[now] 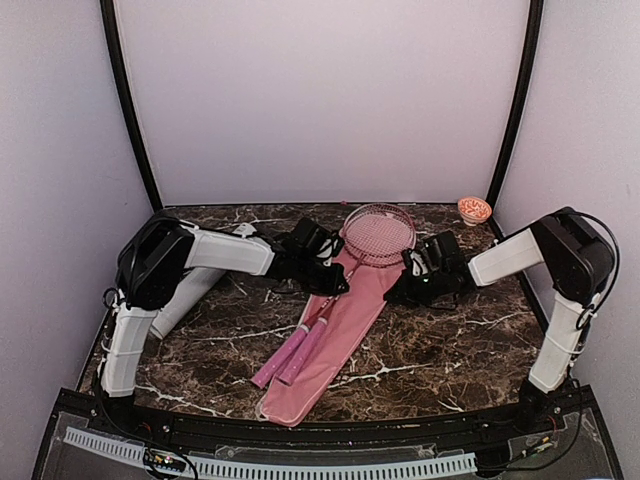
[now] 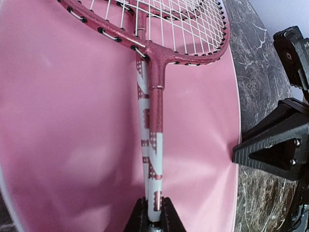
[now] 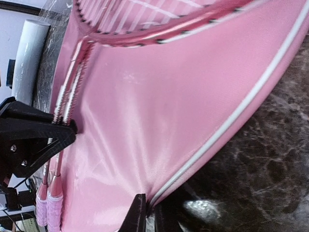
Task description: Pack up the badminton gear
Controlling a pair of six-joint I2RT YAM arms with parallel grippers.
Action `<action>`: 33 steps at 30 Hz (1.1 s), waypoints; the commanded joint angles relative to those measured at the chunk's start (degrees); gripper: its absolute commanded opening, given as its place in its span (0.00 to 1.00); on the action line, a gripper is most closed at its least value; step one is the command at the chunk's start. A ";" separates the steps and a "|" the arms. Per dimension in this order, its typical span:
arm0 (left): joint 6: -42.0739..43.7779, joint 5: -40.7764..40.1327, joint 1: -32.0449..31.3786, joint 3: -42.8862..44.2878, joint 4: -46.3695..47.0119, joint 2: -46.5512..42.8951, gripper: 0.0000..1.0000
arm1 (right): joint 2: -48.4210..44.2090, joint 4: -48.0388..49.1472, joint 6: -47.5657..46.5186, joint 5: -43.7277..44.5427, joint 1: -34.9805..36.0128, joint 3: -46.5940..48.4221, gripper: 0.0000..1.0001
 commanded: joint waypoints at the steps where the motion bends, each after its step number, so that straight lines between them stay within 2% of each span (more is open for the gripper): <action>1: -0.47 -5.00 1.62 -4.23 -0.99 -8.41 0.00 | -0.83 -6.05 -3.49 4.16 -3.45 -1.86 0.04; 3: -0.54 -6.01 2.04 -5.55 -1.16 -10.57 0.00 | -1.12 -6.70 -4.44 3.94 -4.19 -1.97 0.00; 7: -0.79 -7.15 3.85 -9.62 -1.90 -15.33 0.00 | -1.42 -10.51 -8.10 3.65 -5.76 0.03 0.00; 13: -0.28 -9.81 6.16 -17.83 -1.87 -21.01 0.00 | 0.26 -20.65 -18.62 5.84 -8.47 6.30 0.00; 17: -1.42 -10.80 6.85 -21.60 -0.39 -22.22 0.00 | 3.63 -25.51 -24.34 15.86 -8.64 12.15 0.00; 26: -5.49 -14.37 7.19 -25.55 0.70 -23.73 0.00 | 12.76 -35.75 -36.52 30.37 -5.43 28.39 0.04; 30: -7.74 -16.38 7.38 -26.89 0.83 -24.31 0.00 | 16.99 -41.10 -36.52 35.85 -5.72 32.94 0.00; 33: -9.34 -17.43 7.33 -28.30 1.21 -24.67 0.00 | 17.50 -41.82 -32.45 34.98 -5.96 31.24 0.00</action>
